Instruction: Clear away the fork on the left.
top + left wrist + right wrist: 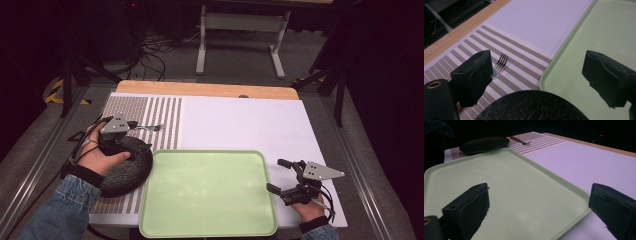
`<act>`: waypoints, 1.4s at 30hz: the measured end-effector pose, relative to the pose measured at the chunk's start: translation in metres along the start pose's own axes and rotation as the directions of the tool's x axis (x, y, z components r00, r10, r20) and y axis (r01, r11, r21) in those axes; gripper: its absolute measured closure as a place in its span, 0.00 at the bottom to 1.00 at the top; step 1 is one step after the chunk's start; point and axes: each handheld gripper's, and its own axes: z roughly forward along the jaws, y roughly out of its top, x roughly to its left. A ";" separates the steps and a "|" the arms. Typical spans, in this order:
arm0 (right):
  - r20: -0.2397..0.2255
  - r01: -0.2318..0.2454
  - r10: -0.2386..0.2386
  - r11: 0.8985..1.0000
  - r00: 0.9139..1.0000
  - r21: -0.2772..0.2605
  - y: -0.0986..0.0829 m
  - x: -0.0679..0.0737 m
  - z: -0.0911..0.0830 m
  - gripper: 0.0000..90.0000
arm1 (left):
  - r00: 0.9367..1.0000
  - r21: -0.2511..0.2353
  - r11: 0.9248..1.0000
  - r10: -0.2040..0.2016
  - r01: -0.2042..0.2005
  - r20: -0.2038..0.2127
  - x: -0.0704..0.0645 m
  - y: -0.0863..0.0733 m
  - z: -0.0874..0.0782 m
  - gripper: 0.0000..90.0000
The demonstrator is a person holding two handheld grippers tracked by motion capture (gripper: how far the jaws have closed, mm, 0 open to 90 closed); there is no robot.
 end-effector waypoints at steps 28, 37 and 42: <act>-0.006 0.004 -0.004 1.000 1.000 -0.008 0.000 -0.001 -0.001 0.04 | 0.996 0.005 0.999 -0.050 0.050 -0.080 0.052 -0.012 0.021 0.14; -0.004 0.002 -0.002 1.000 1.000 -0.008 0.000 -0.001 -0.002 0.04 | 0.995 0.035 0.998 -0.057 0.060 -0.077 0.062 -0.019 0.031 0.16; -0.001 0.000 0.000 1.000 1.000 -0.014 0.000 -0.002 -0.003 0.04 | 0.996 0.080 0.997 -0.006 0.013 -0.091 0.066 -0.020 0.034 0.18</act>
